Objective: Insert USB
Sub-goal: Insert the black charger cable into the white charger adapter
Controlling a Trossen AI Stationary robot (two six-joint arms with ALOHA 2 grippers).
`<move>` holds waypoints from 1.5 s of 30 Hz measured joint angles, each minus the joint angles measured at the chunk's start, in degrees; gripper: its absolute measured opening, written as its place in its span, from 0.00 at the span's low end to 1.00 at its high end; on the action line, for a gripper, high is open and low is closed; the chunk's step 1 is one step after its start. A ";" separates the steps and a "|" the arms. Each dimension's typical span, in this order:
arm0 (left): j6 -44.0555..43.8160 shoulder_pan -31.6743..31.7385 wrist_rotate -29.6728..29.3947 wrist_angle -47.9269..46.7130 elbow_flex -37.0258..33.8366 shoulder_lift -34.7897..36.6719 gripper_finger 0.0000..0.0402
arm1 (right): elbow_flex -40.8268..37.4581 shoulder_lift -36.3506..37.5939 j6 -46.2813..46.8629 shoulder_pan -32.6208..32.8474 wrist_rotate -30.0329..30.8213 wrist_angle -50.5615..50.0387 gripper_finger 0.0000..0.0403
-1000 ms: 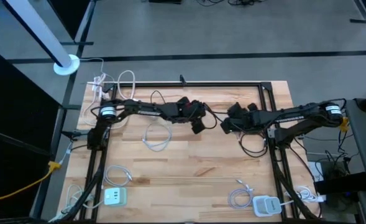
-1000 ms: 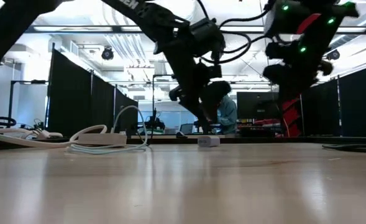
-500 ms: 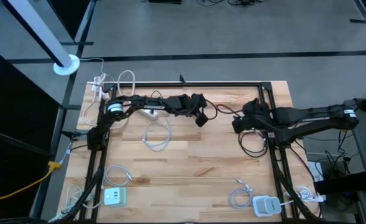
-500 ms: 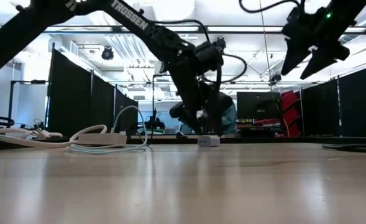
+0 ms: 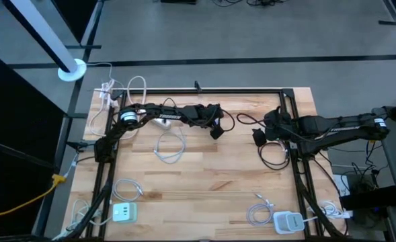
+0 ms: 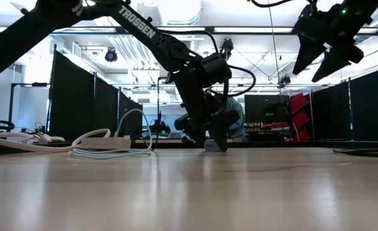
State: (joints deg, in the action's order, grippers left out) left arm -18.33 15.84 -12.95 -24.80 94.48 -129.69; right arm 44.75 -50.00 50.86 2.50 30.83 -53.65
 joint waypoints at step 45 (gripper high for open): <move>31.48 -18.40 13.48 74.75 -66.77 38.24 0.49 | -12.28 -2.29 13.92 16.94 -12.90 9.19 0.89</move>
State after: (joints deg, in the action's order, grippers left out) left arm 13.15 -2.57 0.53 49.94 27.71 -91.45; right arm 32.47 -52.29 64.78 19.44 17.94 -44.46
